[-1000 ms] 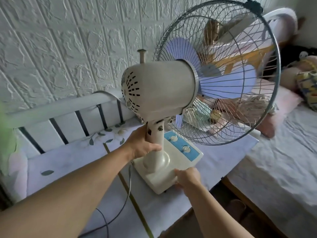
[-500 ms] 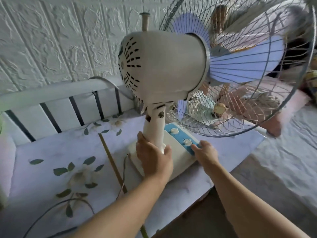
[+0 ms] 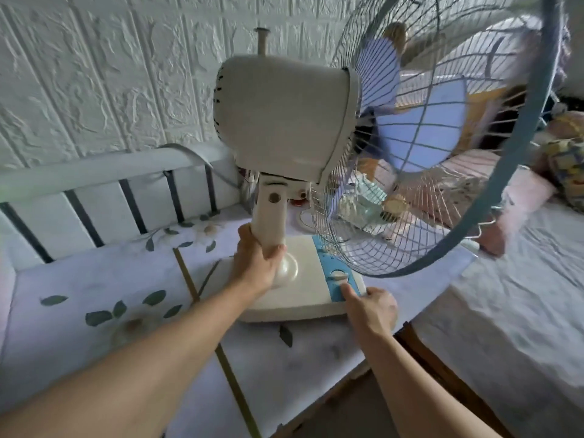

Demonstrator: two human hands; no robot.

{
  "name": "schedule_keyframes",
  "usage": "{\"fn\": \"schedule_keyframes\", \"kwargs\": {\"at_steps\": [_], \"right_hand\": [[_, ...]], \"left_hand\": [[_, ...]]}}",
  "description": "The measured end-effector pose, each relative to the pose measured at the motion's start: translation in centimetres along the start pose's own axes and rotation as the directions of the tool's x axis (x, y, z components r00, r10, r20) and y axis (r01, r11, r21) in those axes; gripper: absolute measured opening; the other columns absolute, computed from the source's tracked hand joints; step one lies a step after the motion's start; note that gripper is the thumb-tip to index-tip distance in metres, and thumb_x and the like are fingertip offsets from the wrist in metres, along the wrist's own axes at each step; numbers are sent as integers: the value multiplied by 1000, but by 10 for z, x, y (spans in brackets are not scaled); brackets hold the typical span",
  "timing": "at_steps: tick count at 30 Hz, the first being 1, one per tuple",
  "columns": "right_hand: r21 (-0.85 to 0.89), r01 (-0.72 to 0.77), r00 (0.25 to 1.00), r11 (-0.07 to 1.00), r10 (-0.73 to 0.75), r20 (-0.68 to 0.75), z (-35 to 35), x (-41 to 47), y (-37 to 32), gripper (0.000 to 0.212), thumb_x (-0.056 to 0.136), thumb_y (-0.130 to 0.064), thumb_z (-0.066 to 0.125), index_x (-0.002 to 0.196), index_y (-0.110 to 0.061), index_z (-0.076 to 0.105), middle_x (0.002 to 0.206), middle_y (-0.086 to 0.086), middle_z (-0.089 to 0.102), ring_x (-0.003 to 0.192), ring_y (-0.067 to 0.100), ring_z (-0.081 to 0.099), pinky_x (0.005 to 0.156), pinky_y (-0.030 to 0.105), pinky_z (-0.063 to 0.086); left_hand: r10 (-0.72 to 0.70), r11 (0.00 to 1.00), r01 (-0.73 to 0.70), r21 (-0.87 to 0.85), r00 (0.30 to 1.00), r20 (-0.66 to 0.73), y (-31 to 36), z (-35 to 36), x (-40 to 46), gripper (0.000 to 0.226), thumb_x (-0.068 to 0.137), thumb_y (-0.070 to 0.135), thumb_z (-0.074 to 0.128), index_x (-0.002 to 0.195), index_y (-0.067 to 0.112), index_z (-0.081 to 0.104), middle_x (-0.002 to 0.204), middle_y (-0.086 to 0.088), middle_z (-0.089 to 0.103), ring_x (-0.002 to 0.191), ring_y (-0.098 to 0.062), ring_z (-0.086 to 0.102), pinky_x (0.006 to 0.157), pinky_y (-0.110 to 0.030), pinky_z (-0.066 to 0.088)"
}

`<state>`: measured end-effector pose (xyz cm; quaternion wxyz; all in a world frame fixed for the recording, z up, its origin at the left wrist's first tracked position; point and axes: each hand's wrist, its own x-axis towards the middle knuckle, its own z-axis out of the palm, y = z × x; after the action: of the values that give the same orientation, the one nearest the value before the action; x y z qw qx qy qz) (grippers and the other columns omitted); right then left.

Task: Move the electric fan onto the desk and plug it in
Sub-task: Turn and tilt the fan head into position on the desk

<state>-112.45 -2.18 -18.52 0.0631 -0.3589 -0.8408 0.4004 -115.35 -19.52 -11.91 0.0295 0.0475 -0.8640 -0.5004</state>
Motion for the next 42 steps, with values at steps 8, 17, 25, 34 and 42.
{"fn": "schedule_keyframes", "kwargs": {"at_steps": [8, 17, 25, 34, 42], "right_hand": [[-63, -68, 994, 996, 63, -87, 6, -15, -2, 55, 86, -53, 55, 104, -1, 62, 112, 19, 54, 101, 34, 56, 83, 37, 45], [-25, -129, 987, 991, 126, -102, 8, -21, -10, 55, 87, -51, 56, 107, 0, 60, 116, 19, 52, 103, 33, 54, 85, 36, 44], [-1, -162, 981, 987, 160, -113, 11, -29, -16, 56, 88, -51, 55, 111, 0, 57, 115, 17, 50, 103, 31, 54, 85, 35, 43], [-139, -177, 984, 974, 171, -54, 3, -45, -26, 65, 83, -58, 56, 121, -5, 53, 127, 16, 51, 121, 34, 45, 104, 45, 38], [-150, -67, 994, 986, 79, 73, -15, -99, -58, 71, 86, -46, 58, 138, -5, 34, 142, 18, 35, 135, 35, 28, 111, 44, 24]], "left_hand": [[90, 996, -91, -4, 978, 187, 0, -7, 26, 57, 93, 26, 54, 136, 11, 20, 114, 2, 43, 103, -17, 45, 87, -29, 36], [129, 992, -125, -30, 956, 263, -6, -5, 46, 58, 92, 26, 57, 136, 14, 21, 116, 0, 47, 106, -21, 49, 94, -34, 40], [164, 986, -156, -51, 931, 326, -8, -7, 56, 63, 92, 23, 56, 139, 13, 16, 119, -1, 45, 111, -20, 47, 102, -37, 38], [106, 987, -143, 73, 922, 371, -12, -29, 47, 66, 92, 33, 54, 146, 24, 16, 141, -4, 47, 128, -28, 48, 109, -45, 37], [-108, 936, -2, 352, 950, 294, -33, -91, 26, 60, 97, 24, 45, 149, 15, 19, 154, -15, 31, 139, -30, 36, 109, -35, 32]]}}
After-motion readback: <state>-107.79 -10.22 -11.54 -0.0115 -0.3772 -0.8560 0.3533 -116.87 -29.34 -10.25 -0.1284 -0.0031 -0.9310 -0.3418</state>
